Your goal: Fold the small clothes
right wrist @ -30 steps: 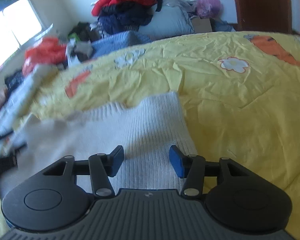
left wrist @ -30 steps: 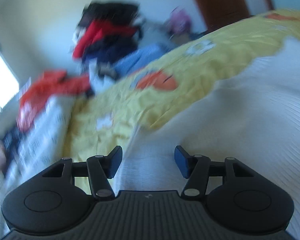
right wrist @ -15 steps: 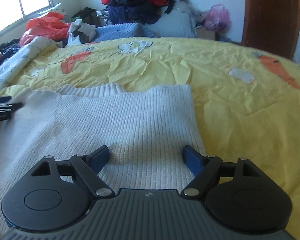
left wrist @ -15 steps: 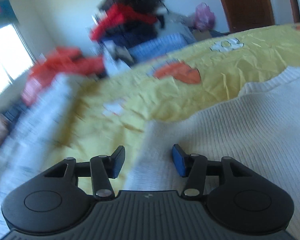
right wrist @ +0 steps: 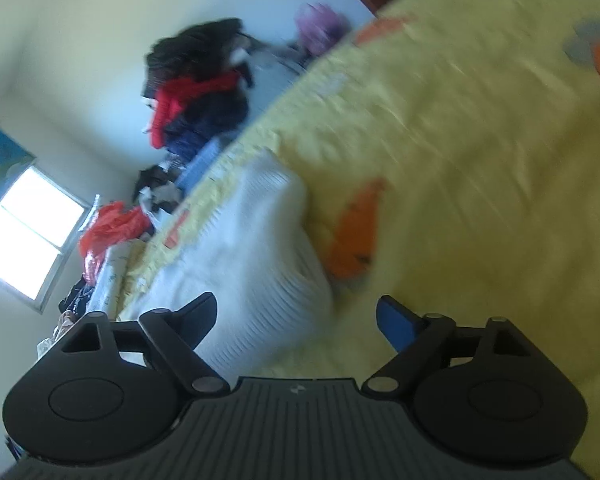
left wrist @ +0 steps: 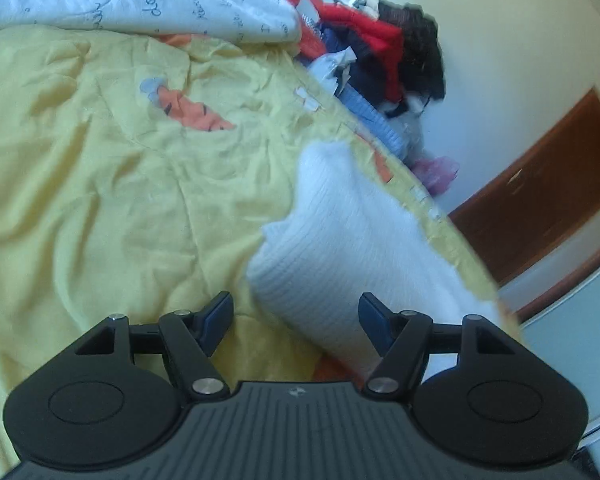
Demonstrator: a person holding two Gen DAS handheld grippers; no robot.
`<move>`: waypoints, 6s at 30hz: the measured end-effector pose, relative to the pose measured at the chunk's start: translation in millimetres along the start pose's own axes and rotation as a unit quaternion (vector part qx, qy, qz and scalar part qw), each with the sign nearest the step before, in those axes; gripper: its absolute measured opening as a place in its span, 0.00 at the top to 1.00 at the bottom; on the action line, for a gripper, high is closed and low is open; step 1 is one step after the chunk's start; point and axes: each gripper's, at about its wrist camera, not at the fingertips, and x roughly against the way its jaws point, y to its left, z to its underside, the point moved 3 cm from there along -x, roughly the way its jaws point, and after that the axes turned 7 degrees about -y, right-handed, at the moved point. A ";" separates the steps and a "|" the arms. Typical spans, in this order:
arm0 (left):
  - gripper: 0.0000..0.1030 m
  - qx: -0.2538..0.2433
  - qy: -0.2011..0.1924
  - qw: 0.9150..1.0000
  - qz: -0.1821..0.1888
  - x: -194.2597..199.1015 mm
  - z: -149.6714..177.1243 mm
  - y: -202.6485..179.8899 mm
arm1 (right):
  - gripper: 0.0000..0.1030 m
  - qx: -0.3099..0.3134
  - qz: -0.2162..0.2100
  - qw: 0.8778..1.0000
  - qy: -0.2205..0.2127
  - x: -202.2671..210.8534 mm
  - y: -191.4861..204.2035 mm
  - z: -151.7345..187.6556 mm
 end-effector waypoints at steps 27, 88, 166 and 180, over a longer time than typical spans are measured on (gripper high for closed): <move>0.77 -0.081 0.011 0.996 0.023 29.9 -15.2 -45.4 | 0.73 -0.003 -0.055 0.998 0.027 -26.7 44.9 19.3; 0.67 -0.434 -0.049 0.895 0.085 71.6 149.0 -198.5 | 0.10 0.040 -0.164 0.953 0.252 -91.4 140.0 17.3; 0.09 -0.506 0.089 0.816 0.265 94.2 182.4 -170.2 | 0.49 0.135 -0.113 0.969 0.173 -9.5 61.3 -18.1; 0.09 -0.594 -0.037 0.775 0.213 86.0 175.8 -179.0 | 0.25 0.135 -0.109 0.962 0.212 5.0 61.9 -0.9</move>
